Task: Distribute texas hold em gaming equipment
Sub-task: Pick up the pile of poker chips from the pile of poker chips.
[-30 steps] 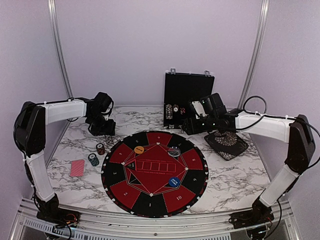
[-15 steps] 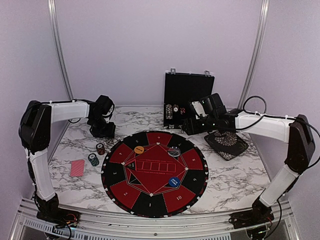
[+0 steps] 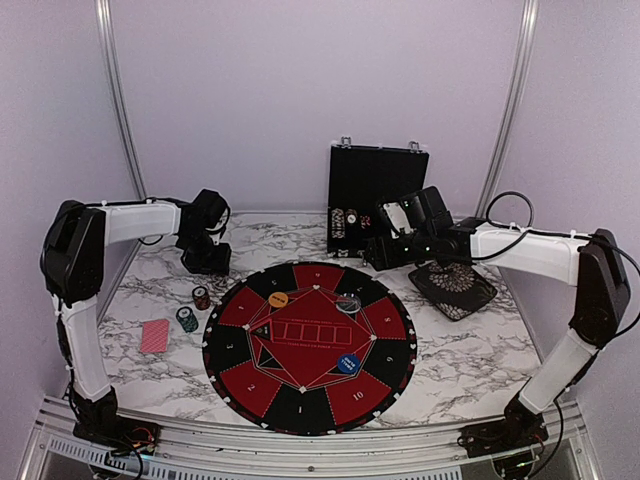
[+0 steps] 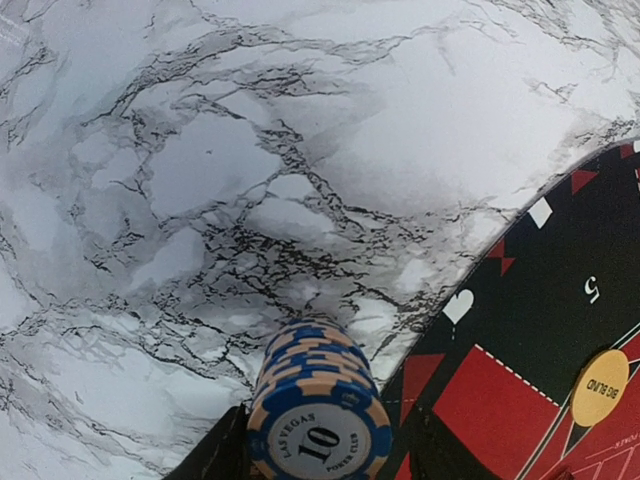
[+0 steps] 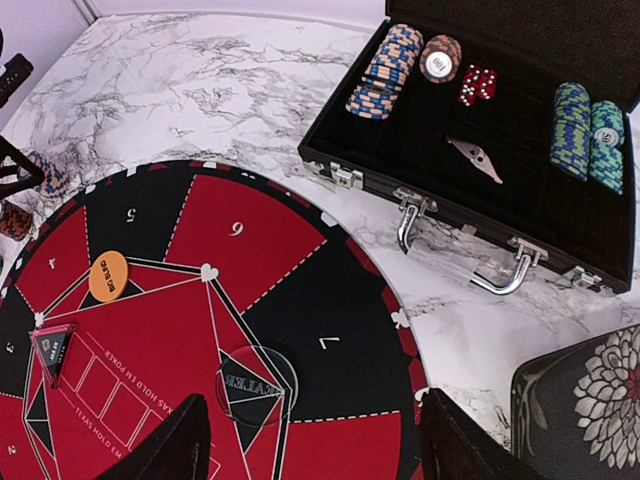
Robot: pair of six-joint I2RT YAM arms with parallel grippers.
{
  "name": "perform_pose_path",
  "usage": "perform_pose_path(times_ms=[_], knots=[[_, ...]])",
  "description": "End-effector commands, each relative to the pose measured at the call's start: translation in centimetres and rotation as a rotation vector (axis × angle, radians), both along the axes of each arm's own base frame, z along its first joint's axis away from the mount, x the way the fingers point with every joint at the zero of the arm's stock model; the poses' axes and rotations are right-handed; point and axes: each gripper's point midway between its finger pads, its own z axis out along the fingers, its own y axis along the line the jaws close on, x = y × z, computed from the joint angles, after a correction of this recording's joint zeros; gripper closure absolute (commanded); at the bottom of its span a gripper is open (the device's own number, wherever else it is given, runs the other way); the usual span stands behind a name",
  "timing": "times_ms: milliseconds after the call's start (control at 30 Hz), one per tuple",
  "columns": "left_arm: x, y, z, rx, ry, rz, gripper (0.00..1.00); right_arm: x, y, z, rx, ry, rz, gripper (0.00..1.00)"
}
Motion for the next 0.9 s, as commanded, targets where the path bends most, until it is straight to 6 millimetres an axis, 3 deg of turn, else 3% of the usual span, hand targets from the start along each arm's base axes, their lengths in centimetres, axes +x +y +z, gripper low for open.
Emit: perform_pose_path(times_ms=[0,867], knots=[[0.01,0.39,-0.56,0.021,0.028,-0.005,0.46,1.09,-0.20,1.39,0.005,-0.029,-0.019,0.31],[0.22,0.84,0.10,0.054,0.018,-0.018,0.67,1.04,-0.08,1.40,0.005,-0.026,-0.015,0.31]])
